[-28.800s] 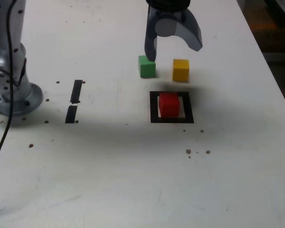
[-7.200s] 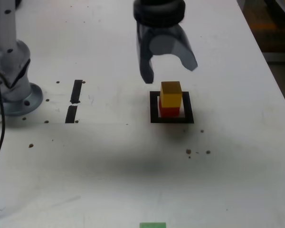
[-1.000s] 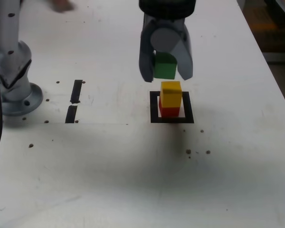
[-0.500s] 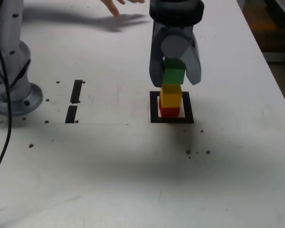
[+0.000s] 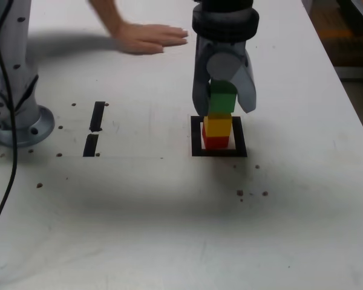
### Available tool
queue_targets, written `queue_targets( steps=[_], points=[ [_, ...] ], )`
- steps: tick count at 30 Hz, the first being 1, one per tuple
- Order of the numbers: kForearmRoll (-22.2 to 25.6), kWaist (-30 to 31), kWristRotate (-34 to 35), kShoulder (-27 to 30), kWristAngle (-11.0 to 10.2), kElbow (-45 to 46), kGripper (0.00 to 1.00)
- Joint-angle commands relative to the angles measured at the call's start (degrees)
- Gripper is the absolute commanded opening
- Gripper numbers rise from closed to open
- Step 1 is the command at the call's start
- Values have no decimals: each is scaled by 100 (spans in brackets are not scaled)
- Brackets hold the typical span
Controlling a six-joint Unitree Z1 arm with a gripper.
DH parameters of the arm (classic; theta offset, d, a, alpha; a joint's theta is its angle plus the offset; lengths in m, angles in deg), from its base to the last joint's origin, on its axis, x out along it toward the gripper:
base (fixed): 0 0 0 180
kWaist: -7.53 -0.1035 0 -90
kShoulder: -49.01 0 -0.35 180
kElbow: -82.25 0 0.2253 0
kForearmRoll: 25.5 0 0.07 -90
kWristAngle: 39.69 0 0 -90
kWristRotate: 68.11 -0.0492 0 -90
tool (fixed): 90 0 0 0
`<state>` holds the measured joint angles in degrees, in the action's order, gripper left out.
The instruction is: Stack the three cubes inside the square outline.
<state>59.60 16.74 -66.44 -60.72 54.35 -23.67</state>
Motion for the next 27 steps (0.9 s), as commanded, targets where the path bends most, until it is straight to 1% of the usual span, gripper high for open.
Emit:
queue_targets(
  steps=[1,7,13,20,27],
  points=[
    [-34,-16,-9,-7,17,29,21],
    [-92,-25,-9,-14,60,124,40],
    [-162,-25,-9,-20,46,170,53],
    [-189,-27,-11,-13,33,190,65],
    [-192,-27,-29,23,-13,194,79]
  ],
)
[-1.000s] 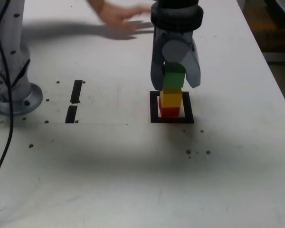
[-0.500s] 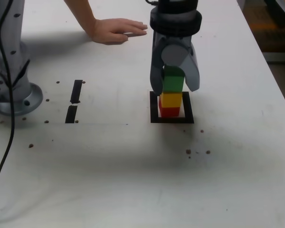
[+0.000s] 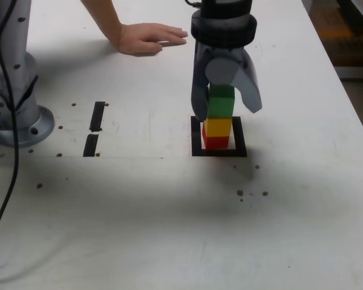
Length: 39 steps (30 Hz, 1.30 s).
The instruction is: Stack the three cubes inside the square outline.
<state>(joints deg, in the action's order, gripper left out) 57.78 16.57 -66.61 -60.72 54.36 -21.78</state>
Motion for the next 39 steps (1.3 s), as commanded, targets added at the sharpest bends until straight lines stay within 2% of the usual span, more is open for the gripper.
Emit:
queue_targets(
  steps=[1,5,10,15,19,33,36,39],
  points=[
    [-10,-10,-15,37,-31,5,81],
    [5,-10,9,160,-168,0,86],
    [114,-9,140,514,-486,-14,89],
    [460,-8,315,1035,-841,-7,90],
    [759,-10,419,1425,-994,89,90],
    [938,-33,591,2164,-1022,846,90],
    [965,-57,626,2324,-972,1076,90],
    [937,-97,690,2516,-826,1474,90]
  ],
)
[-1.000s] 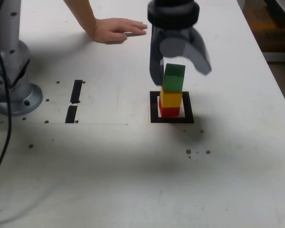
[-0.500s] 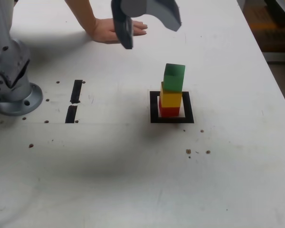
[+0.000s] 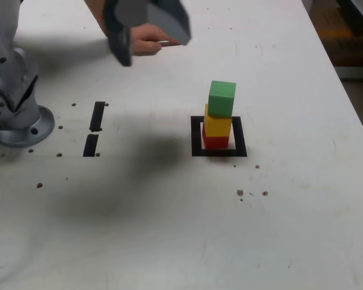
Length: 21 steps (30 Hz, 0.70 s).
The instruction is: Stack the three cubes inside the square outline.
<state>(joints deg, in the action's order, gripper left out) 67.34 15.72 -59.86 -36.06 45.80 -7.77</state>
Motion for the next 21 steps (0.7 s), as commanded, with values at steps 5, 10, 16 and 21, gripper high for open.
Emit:
queue_targets(
  steps=[5,10,16,21],
  points=[
    [-305,-45,105,279,323,836,90],
    [-956,-45,131,392,578,1667,90],
    [-1757,-45,122,454,822,2440,90],
    [-2339,-45,48,454,907,2942,90]
  ],
)
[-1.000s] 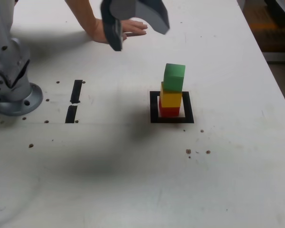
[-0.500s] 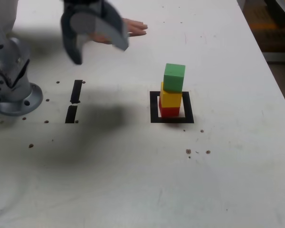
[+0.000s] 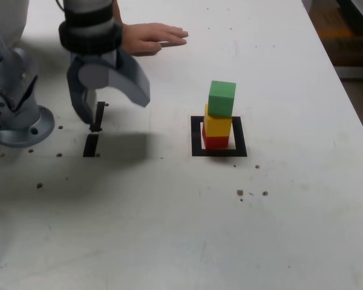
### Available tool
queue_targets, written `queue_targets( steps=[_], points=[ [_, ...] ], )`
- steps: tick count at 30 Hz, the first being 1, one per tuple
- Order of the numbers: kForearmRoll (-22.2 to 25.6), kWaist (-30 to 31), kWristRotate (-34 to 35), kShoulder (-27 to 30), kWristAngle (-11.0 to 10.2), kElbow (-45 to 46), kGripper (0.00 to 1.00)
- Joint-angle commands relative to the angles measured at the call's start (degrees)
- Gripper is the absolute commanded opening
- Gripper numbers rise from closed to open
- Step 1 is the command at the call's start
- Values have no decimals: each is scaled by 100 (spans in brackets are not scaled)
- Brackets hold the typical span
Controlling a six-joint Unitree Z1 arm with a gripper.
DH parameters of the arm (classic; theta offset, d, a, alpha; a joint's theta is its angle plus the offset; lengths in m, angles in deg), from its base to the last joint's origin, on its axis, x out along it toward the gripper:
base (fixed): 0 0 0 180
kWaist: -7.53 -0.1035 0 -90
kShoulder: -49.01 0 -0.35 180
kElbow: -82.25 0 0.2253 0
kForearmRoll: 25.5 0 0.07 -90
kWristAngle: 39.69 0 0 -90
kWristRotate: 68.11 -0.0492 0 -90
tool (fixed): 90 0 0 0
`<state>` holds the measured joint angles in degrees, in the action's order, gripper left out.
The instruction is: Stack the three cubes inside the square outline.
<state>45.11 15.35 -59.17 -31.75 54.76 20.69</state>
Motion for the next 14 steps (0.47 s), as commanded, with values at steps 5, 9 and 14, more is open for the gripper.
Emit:
queue_targets(
  steps=[5,9,14],
  points=[
    [-628,-8,-105,1,1,547,90],
    [-771,-8,-128,-7,-33,674,90],
    [-837,-8,-145,-68,-73,659,90]
  ],
)
